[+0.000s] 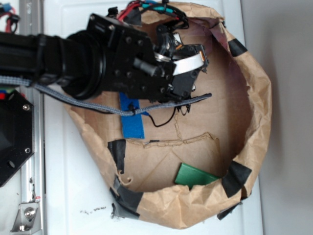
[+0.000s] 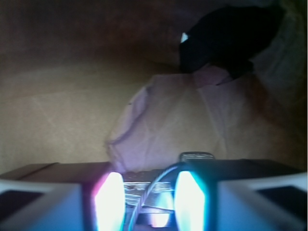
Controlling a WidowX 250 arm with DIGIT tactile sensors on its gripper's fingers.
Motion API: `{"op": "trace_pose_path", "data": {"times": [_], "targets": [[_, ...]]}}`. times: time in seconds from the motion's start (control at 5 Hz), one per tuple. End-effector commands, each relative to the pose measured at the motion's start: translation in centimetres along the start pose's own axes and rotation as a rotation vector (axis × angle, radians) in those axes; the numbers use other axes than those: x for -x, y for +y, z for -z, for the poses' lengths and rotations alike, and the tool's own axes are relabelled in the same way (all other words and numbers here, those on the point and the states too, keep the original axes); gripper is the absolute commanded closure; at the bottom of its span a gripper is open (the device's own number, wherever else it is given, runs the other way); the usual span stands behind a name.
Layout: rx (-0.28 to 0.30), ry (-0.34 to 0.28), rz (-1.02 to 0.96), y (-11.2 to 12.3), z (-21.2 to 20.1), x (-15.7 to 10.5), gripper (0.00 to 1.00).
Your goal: Grab the silver keys.
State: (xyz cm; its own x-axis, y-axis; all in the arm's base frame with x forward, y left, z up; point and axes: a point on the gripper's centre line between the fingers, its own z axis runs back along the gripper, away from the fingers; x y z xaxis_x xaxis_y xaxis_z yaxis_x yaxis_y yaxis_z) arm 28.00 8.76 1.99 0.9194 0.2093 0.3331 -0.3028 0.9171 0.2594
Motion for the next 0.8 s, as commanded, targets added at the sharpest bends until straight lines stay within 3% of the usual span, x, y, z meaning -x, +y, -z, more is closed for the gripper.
{"op": "trace_pose_path", "data": {"times": [0.0,0.6], "targets": [[-0.016,-0.003,-0.001,1.43,-0.65,-0.21,1.0],[-0.032,-0.004,-0.006,1.18,-0.59,-0.39,1.0]]}}
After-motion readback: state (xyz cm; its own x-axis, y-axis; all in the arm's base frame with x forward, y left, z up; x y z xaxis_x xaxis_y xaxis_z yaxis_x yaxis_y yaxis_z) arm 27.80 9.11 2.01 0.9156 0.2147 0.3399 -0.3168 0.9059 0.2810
